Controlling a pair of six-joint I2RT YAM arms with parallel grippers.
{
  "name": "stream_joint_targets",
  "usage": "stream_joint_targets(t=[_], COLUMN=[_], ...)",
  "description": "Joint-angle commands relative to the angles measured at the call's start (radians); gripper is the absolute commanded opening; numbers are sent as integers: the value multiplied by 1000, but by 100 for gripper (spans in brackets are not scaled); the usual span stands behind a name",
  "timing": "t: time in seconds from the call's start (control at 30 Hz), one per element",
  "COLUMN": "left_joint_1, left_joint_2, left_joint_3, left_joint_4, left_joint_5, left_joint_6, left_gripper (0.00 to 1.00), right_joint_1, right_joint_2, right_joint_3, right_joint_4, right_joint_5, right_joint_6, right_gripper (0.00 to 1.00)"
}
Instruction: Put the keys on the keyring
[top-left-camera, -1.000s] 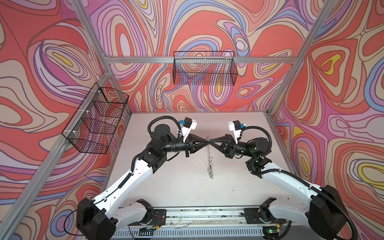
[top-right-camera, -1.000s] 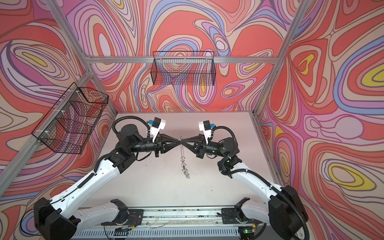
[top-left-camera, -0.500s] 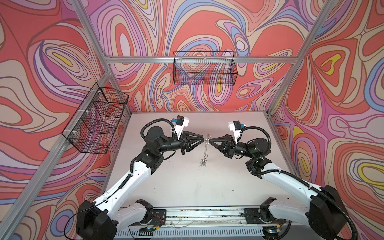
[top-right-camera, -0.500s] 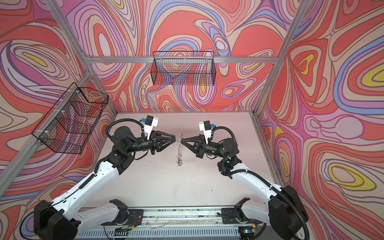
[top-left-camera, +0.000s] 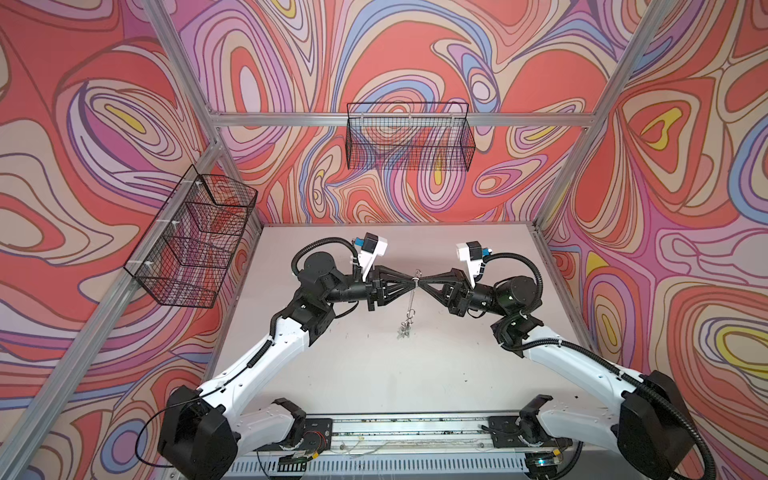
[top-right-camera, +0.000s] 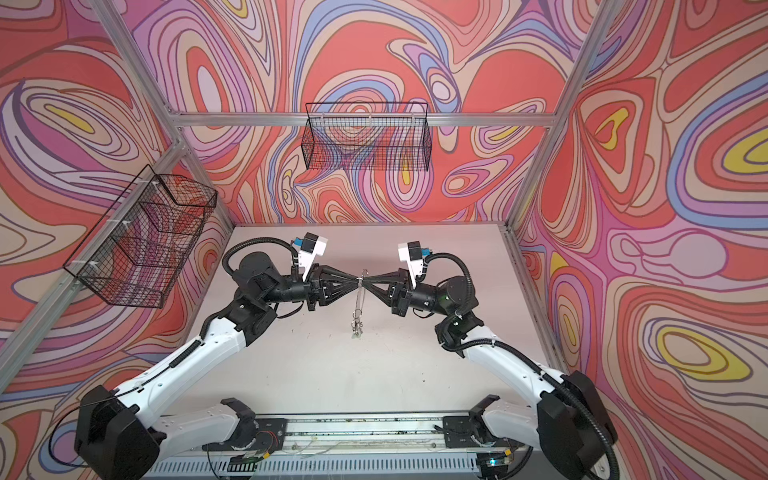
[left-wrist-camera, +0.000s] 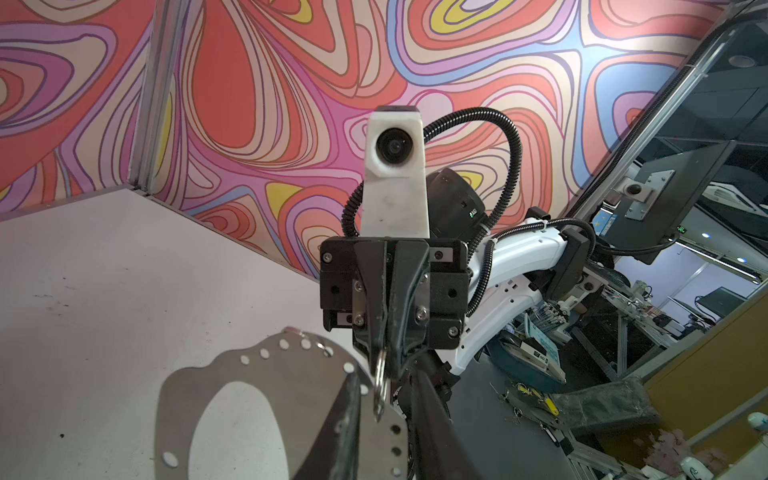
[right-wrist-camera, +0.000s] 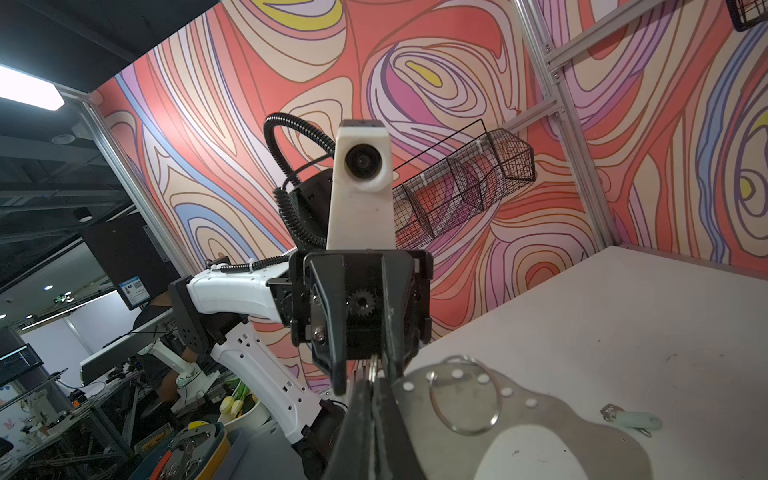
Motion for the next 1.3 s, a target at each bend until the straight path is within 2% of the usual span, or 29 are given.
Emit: stream_joint_targets(t=[0.0,0.17,0.3,0.33,0.47,0.57,0.73,0.83,1.0,1.27], left_joint_1=[-10,-10,-11,-10,-11,-10,-10,-10,-10,-10], left_joint_2=[4,-14,-35,-37,-35,-14,36,61,81,90], left_joint_3=[10,9,54,71,161,240,374,422,457,468], left_joint_4=[33,3,-153,-204,-461,-651,-935,-1017,-1073,-1069], left_joint_5=[31,11,-10,-13,-24,-25,-35,-38,-38,-40], left_joint_6=[1,26,118,147,294,413,590,642,682,678], left_gripper=[21,2,0,0,0,0,0,0,0,0], right_joint_1=[6,7,7,7,6,6,6,7,6,7], right_joint_2=[-26,-29,-47,-61,-132,-166,-140,-119,-84,-28], right_joint_3=[-7,-10,6,14,31,62,162,198,250,289], right_joint_4=[22,21,-87,-146,-331,-468,-700,-749,-805,-823], right_joint_5=[23,27,41,55,125,149,86,45,-22,-87], right_joint_6=[-2,-3,-75,-116,-252,-347,-473,-496,-526,-524], right_gripper=[0,0,0,10,34,37,37,37,35,29])
